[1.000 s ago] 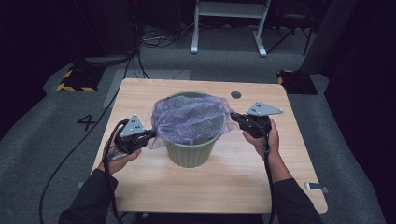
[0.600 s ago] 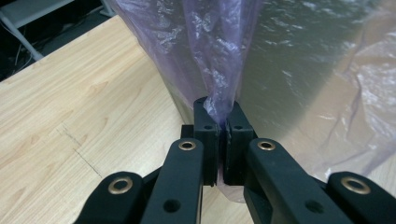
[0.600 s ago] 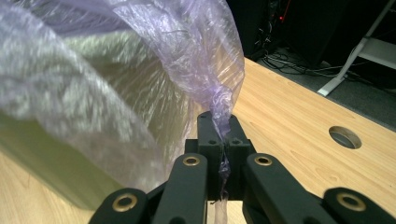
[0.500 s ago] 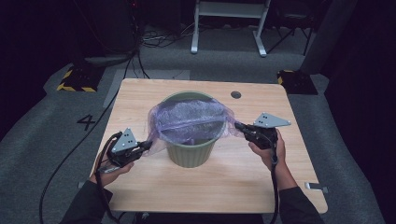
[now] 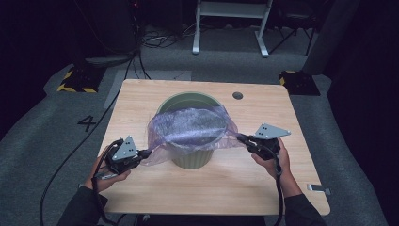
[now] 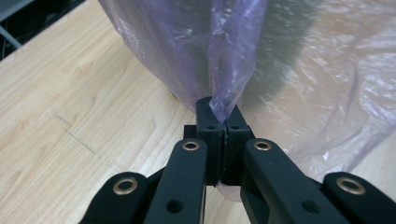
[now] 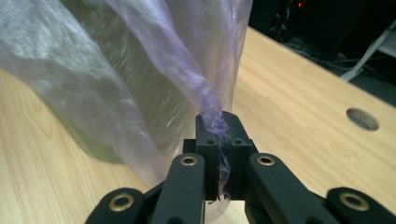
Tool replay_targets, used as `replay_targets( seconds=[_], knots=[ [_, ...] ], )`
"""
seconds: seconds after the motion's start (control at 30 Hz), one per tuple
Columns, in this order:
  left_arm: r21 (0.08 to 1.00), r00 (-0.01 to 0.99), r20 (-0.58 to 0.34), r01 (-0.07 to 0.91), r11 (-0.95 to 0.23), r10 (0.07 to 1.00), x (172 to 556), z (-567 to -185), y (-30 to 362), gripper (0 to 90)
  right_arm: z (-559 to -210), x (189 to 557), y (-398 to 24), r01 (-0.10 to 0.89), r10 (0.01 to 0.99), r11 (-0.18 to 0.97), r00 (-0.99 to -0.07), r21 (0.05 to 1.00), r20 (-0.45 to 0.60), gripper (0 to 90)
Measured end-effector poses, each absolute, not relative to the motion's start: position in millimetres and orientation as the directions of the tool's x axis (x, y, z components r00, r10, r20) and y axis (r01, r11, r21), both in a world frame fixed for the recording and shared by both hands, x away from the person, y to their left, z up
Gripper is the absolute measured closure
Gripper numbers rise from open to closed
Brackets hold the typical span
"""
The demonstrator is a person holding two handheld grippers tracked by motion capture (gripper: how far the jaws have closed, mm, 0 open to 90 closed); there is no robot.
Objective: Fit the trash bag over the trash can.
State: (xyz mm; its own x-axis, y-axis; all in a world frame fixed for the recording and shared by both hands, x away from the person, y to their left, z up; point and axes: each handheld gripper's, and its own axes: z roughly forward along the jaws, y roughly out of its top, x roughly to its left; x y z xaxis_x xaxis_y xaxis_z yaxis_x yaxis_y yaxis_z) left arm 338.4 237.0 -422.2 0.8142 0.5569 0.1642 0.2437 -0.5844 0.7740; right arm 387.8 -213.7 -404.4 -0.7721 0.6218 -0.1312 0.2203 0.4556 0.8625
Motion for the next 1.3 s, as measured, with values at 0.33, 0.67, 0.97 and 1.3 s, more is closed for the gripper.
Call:
replay_targets(
  seconds=[0.33,0.67,0.97,1.3],
  knots=[
    [0.754,0.805,0.175,0.261,-0.603,0.567,353.0,-429.8,238.4,88.7,-413.0,393.0,-208.5,0.218,0.628,0.485,-0.761,0.847,-0.164,89.0],
    [0.739,0.793,0.191,0.271,-0.616,0.579,351.4,-434.2,239.2,74.7,-425.8,385.3,-208.0,0.192,0.6,0.5,-0.78,0.844,-0.178,58.9],
    [0.862,0.778,0.072,0.266,-0.432,0.624,338.8,-411.2,259.9,18.2,-415.0,377.3,-214.9,0.166,0.552,0.508,-0.816,0.845,-0.172,22.0],
    [0.924,0.764,0.022,0.23,-0.304,0.645,328.2,-384.1,280.6,16.6,-386.5,366.9,-238.1,0.107,0.57,0.441,-0.8,0.891,-0.186,22.4]
  ],
)
